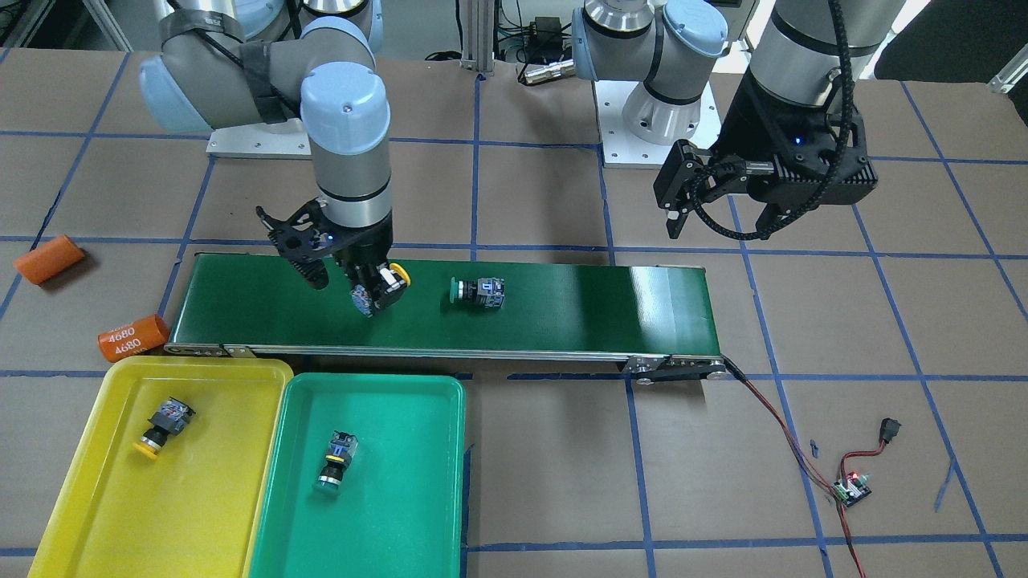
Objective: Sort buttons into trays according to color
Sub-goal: 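Carry the yellow button into the yellow tray and open the right gripper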
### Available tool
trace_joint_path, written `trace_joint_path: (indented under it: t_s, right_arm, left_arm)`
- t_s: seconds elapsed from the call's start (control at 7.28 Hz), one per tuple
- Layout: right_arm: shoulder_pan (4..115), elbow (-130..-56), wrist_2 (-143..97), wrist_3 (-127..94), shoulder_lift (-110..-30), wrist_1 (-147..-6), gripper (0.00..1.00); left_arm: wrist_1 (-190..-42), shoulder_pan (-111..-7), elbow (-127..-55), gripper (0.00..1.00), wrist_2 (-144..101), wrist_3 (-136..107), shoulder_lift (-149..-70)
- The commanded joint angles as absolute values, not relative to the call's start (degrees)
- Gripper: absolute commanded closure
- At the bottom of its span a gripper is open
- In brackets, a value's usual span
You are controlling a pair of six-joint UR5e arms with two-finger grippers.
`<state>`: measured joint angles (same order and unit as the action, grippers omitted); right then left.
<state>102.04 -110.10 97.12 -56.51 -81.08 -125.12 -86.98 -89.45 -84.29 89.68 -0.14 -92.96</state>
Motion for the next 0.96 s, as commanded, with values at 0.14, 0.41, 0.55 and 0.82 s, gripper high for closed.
trace_joint_path:
  t_s: [0.14, 0.41, 0.55, 0.82]
  right_arm:
    - [86.8, -105.5, 99.0, -29.9, -80.9, -124.9, 1.00]
    - [82.2, -100.4, 96.0, -21.8, -76.3, -125.5, 1.00]
    - [81.8, -98.2, 95.7, -20.1, -72.8, -129.0, 1.00]
    - [81.7, -96.9, 95.5, -17.5, -67.0, -137.1, 1.00]
  left_arm:
    - [-87.0, -89.4, -84.3, 0.00, 89.7, -0.1, -92.9]
    - [-87.0, -89.5, -84.3, 0.00, 89.7, -0.2, -92.8]
    - [-87.0, -89.5, -84.3, 0.00, 89.7, -0.2, -92.8]
    - [-87.0, -89.5, -84.3, 0.00, 89.7, -0.2, -92.8]
